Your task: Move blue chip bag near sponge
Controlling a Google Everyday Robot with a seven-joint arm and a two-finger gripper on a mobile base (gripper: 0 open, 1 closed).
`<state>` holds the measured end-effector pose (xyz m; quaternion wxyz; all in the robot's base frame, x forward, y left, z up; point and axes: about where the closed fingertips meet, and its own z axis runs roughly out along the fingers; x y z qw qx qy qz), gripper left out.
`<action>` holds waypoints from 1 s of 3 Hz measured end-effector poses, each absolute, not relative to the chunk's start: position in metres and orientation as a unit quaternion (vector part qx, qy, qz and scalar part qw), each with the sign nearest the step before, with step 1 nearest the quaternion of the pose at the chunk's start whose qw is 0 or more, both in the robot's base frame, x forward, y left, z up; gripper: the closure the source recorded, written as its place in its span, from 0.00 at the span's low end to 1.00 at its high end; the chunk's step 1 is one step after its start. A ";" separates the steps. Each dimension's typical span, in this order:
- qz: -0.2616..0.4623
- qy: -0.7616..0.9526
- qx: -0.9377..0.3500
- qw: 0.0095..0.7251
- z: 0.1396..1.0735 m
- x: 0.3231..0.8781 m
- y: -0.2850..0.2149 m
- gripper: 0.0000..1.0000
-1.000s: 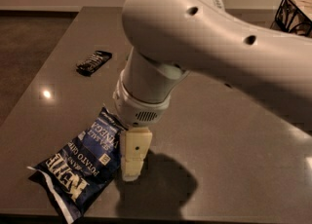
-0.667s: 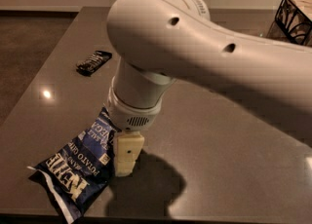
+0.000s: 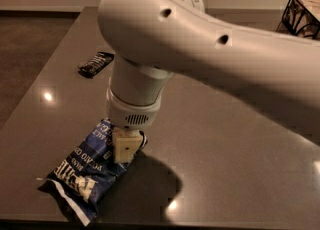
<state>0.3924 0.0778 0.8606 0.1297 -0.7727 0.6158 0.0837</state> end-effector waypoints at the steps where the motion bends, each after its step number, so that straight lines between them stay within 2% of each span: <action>1: 0.082 0.640 -0.751 0.140 0.884 0.417 0.054 0.88; 2: 0.079 0.671 -0.720 0.160 0.907 0.456 0.023 1.00; 3: 0.084 0.707 -0.679 0.180 0.921 0.499 -0.002 1.00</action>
Offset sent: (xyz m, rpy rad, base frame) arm 0.1188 -0.0970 0.0737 0.0883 -0.0363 -0.2817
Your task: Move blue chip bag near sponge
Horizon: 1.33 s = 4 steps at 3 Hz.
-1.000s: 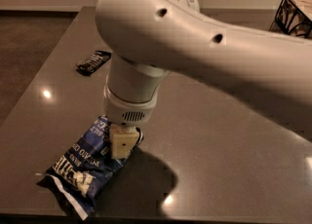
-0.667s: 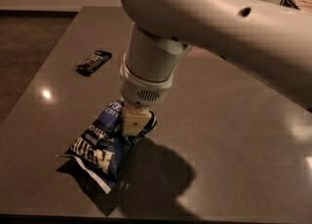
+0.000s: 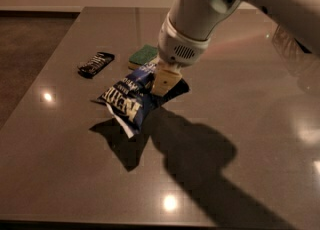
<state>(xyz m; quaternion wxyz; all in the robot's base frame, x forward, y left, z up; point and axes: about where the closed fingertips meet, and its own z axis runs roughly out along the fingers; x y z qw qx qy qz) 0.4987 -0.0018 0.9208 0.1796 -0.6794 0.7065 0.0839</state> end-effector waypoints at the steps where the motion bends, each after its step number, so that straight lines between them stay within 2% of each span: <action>1: 0.085 0.737 -0.640 0.199 0.927 0.540 -0.017 1.00; 2: 0.072 0.764 -0.606 0.209 0.922 0.574 -0.033 0.85; 4: 0.070 0.787 -0.575 0.212 0.898 0.609 -0.056 0.39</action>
Offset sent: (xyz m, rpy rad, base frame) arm 0.1219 -0.0570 -0.0065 0.0383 -0.0527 -0.3230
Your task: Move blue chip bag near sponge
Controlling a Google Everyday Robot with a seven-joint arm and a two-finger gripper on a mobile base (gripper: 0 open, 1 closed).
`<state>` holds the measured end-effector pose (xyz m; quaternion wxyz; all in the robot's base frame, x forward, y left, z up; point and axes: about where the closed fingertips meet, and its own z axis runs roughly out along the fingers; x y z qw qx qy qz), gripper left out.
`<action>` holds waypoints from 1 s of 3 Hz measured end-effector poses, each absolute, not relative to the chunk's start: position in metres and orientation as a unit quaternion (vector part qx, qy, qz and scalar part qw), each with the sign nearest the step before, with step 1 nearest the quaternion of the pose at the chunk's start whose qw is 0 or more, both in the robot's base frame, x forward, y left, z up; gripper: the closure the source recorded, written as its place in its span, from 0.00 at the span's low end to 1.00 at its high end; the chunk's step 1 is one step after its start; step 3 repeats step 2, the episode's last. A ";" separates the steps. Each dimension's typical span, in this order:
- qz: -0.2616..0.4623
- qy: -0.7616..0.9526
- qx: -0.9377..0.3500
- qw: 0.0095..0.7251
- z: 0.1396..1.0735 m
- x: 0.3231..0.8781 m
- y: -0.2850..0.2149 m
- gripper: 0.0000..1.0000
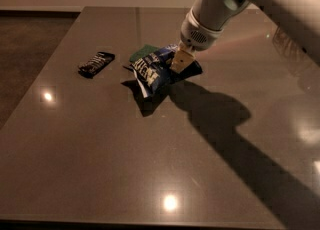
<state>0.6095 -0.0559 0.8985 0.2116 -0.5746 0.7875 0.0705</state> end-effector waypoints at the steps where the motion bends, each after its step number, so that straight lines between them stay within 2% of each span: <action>1: 0.071 0.787 -0.576 0.210 0.897 0.609 -0.054 0.15; 2: 0.072 0.787 -0.576 0.209 0.896 0.609 -0.053 0.00; 3: 0.072 0.787 -0.576 0.209 0.896 0.609 -0.053 0.00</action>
Offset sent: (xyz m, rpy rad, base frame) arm 0.0001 0.0013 -0.0015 -0.0006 0.0023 0.0022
